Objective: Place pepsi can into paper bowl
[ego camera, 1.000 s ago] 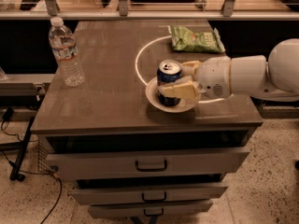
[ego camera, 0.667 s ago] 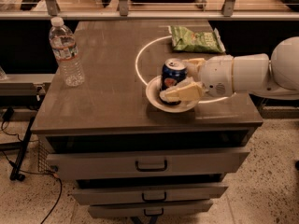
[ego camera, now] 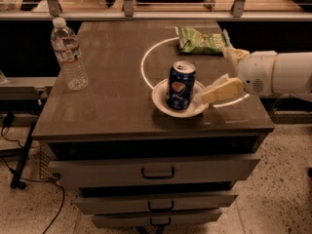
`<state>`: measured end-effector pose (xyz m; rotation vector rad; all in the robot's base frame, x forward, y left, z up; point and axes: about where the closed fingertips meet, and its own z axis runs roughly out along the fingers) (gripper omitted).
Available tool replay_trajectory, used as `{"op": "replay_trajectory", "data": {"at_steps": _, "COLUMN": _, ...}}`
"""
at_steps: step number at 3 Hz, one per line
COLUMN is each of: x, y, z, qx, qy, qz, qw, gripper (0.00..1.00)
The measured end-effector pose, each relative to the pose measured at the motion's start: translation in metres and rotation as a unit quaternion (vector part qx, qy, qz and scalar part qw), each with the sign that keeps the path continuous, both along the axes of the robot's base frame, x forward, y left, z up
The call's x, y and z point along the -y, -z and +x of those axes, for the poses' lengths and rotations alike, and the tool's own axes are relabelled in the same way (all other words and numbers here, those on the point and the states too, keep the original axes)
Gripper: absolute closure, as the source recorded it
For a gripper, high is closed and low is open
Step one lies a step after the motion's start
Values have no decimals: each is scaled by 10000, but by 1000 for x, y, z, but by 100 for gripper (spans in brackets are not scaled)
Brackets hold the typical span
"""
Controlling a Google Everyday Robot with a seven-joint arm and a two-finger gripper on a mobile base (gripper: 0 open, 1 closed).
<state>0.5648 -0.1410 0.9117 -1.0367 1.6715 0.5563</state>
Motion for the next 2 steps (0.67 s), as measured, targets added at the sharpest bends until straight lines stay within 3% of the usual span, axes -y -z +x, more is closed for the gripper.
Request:
{"op": "replay_trajectory", "data": {"at_steps": 1, "x": 79, "y": -46, "z": -5, "qx": 530, "qy": 1183, "qz": 215, "qw": 9913, "gripper": 0}}
{"op": "replay_trajectory", "data": {"at_steps": 2, "x": 129, "y": -83, "z": -4, "qx": 935, "qy": 1910, "qz": 363, "qw": 9765, "gripper": 0}}
